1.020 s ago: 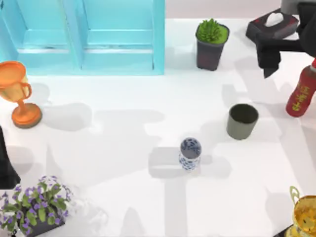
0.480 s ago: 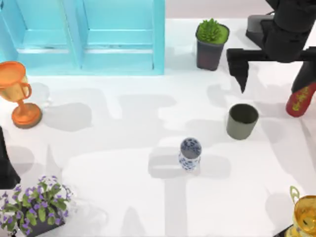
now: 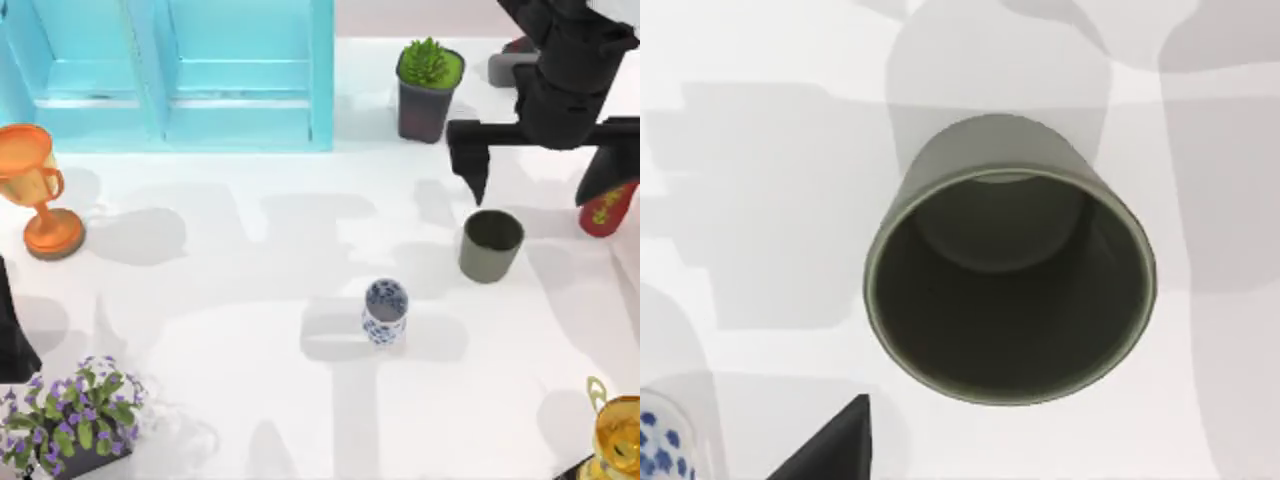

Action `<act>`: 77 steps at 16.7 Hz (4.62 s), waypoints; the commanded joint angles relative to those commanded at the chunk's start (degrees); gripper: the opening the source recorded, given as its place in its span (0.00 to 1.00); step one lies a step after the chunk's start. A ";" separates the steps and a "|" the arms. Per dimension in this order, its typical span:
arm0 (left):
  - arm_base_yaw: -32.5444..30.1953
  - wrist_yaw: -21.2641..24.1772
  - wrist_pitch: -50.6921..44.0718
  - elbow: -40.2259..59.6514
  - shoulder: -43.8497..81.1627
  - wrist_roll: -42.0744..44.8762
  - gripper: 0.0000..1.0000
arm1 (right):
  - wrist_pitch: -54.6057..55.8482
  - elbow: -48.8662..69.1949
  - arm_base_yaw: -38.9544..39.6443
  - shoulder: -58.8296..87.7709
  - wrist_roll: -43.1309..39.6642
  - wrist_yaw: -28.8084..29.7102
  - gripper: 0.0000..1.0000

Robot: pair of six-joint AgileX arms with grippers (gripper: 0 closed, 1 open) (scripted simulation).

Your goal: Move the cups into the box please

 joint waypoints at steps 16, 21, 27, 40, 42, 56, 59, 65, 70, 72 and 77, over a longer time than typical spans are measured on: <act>0.00 0.00 0.00 0.00 0.00 0.00 1.00 | 15.50 -12.73 -0.76 2.67 -0.70 0.10 0.85; 0.00 0.00 0.00 0.00 0.00 0.00 1.00 | 15.50 -12.73 -0.76 2.67 -0.70 0.10 0.47; 0.00 0.00 0.00 0.00 0.00 0.00 1.00 | 15.50 -12.73 -0.76 2.67 -0.70 0.10 0.02; 0.00 0.00 0.00 0.00 0.00 0.00 1.00 | 11.95 -12.70 -1.03 1.27 -1.35 -0.33 0.00; 0.00 0.00 0.00 0.00 0.00 0.00 1.00 | 8.33 -12.05 -2.24 -0.41 -2.83 -0.51 0.00; 0.00 0.00 0.00 0.00 0.00 0.00 1.00 | -2.62 -3.66 -14.32 -6.05 -14.65 -0.01 0.00; 0.00 0.00 0.00 0.00 0.00 0.00 1.00 | -4.21 -6.68 -16.99 -8.32 -18.18 -1.91 0.00; 0.00 0.00 0.00 0.00 0.00 0.00 1.00 | -5.72 -17.62 -33.94 -19.83 -33.92 -5.22 0.00; 0.00 0.00 0.00 0.00 0.00 0.00 1.00 | -3.67 -24.82 -50.78 -30.90 -49.02 -2.92 0.00; 0.00 0.00 0.00 0.00 0.00 0.00 1.00 | -3.03 -27.12 -55.06 -33.62 -53.93 -0.83 0.00; 0.00 0.00 0.00 0.00 0.00 0.00 1.00 | -2.79 -28.69 -58.02 -35.04 -58.53 2.30 0.00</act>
